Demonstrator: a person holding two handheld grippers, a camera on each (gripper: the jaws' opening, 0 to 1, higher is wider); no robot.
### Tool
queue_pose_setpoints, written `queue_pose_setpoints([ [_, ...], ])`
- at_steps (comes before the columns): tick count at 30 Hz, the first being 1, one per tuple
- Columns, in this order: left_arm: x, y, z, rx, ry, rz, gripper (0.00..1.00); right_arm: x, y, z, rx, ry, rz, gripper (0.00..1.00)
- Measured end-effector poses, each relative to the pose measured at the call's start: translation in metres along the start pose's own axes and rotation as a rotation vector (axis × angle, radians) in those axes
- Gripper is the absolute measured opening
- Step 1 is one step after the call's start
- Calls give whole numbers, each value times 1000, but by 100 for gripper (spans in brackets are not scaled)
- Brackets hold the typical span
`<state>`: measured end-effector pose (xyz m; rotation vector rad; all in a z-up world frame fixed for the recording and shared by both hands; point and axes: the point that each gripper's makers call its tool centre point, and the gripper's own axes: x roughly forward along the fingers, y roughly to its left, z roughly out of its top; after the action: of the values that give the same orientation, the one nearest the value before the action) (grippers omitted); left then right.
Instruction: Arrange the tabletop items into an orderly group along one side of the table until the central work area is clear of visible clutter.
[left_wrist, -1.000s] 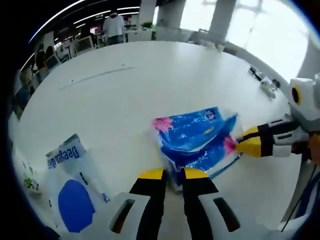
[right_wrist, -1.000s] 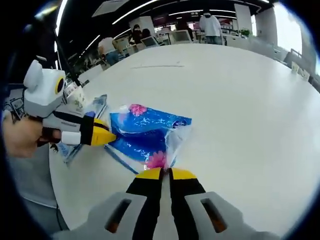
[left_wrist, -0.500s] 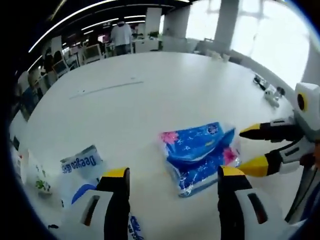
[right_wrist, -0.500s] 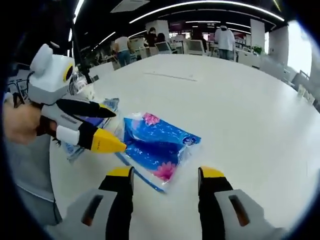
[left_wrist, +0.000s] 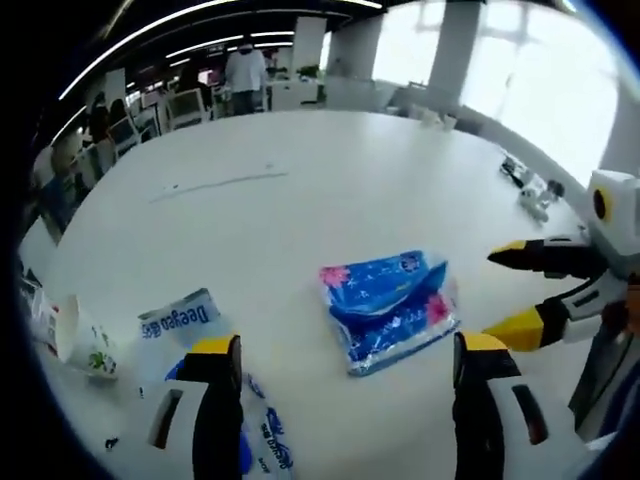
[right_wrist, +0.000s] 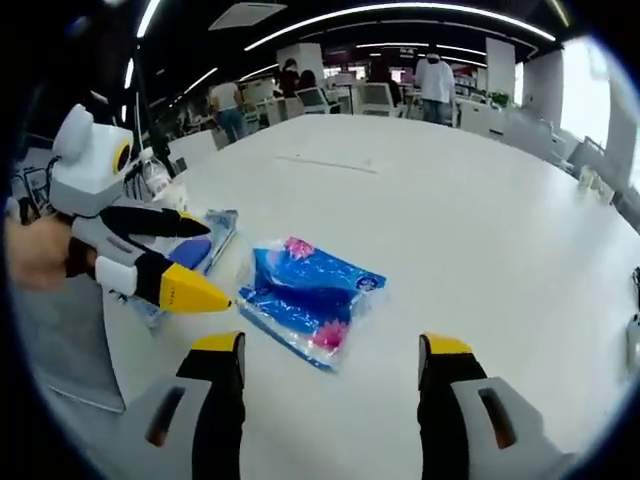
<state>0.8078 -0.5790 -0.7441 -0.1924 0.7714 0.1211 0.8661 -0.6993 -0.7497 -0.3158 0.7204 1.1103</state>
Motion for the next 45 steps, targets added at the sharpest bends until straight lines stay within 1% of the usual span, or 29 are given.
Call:
queue_pose_setpoints([
  [1, -1, 1, 2, 11, -6, -2, 84, -2, 2, 2, -2, -3, -2, 69],
  [3, -3, 1, 3, 44, 4, -9, 84, -6, 4, 3, -3, -9, -9, 68],
  [5, -8, 0, 4, 44, 7, -13, 84, -8, 5, 1, -7, -10, -17, 68],
  [8, -15, -2, 9, 68, -13, -32, 84, -10, 9, -3, -5, -1, -28, 68],
  [10, -18, -2, 9, 68, -11, -33, 84, -12, 10, -4, 1, 6, -34, 68],
  [13, -21, -2, 6, 56, -7, -45, 84, -17, 11, -2, 2, -5, -53, 68],
  [15, -24, -2, 7, 56, -18, -55, 83, -17, 14, -2, 3, -6, -51, 68],
  [18, -29, -4, 5, 50, -15, -66, 83, -21, 15, 0, -9, -3, -57, 68],
  [20, -33, -4, 4, 56, -16, -69, 82, -23, 15, 1, -1, -13, -64, 68],
  [23, -38, -2, 3, 57, -13, -75, 81, -25, 17, 2, 8, -17, -72, 67],
  [25, -40, 3, 3, 61, -15, -74, 81, -26, 19, 2, 10, -16, -80, 67],
  [27, -41, 6, 3, 75, -4, -83, 80, -28, 22, 1, 38, -10, -86, 65],
  [31, -45, 13, 7, 87, -10, -84, 79, -29, 29, 6, 38, -26, -99, 65],
  [37, -49, 18, 7, 83, -20, -92, 78, -28, 35, 7, 50, -33, -105, 65],
  [40, -49, 19, 4, 79, -19, -104, 78, -28, 41, 7, 73, -30, -102, 63],
  [45, -55, 21, 4, 79, -23, -115, 76, -30, 48, 7, 86, -33, -113, 63],
])
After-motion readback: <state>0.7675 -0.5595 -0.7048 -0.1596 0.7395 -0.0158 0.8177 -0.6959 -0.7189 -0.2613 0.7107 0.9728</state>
